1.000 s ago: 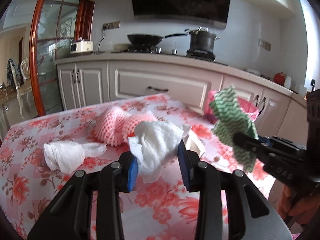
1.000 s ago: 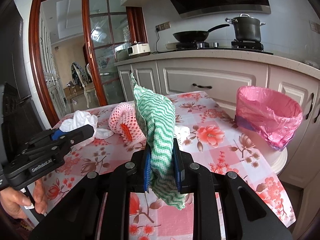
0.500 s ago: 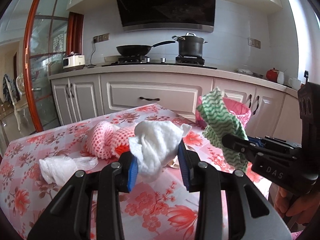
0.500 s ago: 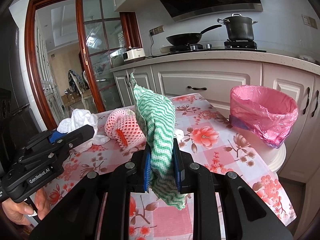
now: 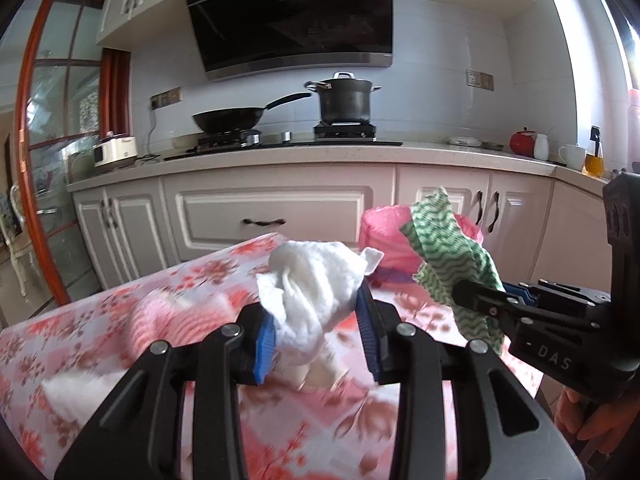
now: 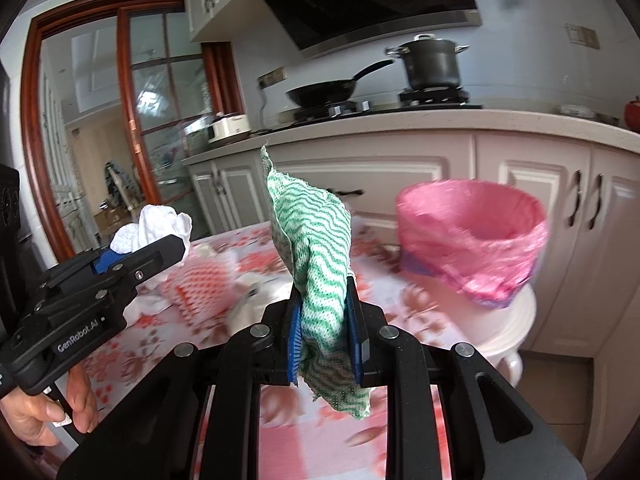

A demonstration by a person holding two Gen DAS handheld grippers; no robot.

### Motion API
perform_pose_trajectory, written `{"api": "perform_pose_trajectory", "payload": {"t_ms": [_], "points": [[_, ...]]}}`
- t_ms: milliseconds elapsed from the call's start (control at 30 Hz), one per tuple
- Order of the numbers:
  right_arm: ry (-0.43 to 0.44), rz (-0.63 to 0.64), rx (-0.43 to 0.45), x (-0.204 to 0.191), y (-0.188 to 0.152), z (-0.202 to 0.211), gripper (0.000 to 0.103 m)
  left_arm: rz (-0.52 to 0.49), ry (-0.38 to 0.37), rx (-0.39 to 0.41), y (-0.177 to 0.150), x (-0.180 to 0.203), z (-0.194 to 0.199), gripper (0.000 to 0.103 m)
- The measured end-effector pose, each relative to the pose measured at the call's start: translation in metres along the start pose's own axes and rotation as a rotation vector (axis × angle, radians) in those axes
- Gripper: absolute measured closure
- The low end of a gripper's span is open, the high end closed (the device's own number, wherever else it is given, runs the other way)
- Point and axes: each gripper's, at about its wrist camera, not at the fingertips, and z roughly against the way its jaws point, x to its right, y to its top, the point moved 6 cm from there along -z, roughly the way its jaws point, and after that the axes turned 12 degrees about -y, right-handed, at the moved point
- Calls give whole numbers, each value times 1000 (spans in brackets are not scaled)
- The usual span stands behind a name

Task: Collect trash
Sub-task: 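Carry the striped cloth and tissue over the pink bin, then open both tools over the pink bin to drop cloth and tissue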

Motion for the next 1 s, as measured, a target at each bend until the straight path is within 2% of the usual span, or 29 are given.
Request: {"api": "perform_pose_trajectory", "payload": {"t_ms": [267, 433, 567, 700, 1000], "points": [[-113, 6, 26, 60, 40, -19, 82, -50, -85, 1, 38, 26, -68, 68], [-175, 3, 27, 97, 66, -42, 82, -31, -137, -3, 64, 34, -112, 68], [-197, -15, 36, 120, 84, -59, 82, -47, -179, -10, 86, 47, -148, 68], [-209, -37, 39, 141, 100, -79, 82, -5, -213, -4, 111, 53, -183, 66], [-192, -38, -1, 181, 117, -137, 82, 25, -242, -40, 136, 54, -265, 66]]}}
